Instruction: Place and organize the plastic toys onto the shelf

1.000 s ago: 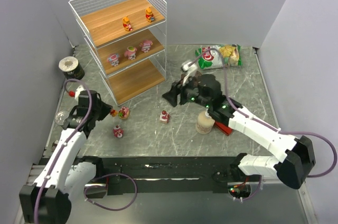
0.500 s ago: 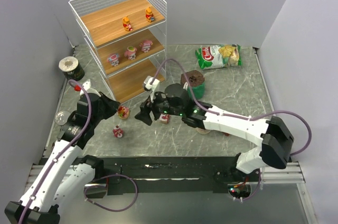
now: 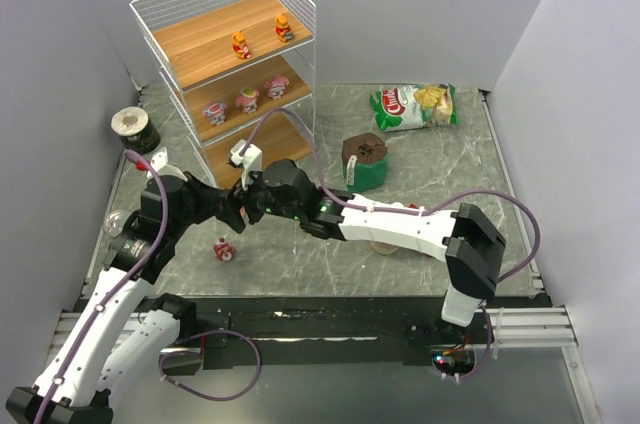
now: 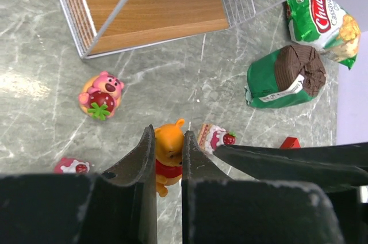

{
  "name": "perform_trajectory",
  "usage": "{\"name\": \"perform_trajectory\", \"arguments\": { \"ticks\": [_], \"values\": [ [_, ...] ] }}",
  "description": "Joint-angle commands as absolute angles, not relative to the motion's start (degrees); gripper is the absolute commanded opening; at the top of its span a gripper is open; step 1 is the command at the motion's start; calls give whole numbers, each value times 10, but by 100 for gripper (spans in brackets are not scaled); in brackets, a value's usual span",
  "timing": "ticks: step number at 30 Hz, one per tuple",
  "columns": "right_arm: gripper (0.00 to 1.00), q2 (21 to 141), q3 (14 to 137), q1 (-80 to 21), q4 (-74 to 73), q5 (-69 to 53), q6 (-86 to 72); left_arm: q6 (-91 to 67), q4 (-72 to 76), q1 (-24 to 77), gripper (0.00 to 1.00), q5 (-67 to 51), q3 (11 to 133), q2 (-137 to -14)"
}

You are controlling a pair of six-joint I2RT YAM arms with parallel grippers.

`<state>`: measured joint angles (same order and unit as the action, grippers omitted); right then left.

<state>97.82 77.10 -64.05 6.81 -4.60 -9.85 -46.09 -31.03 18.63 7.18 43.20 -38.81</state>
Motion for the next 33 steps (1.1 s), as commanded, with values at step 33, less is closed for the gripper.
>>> {"name": "perform_trajectory", "arguments": {
  "ticks": [33],
  "values": [
    [61,1054,788,-665,203,57,-55,-410,-391,189,1,65,509,-360]
  ]
}}
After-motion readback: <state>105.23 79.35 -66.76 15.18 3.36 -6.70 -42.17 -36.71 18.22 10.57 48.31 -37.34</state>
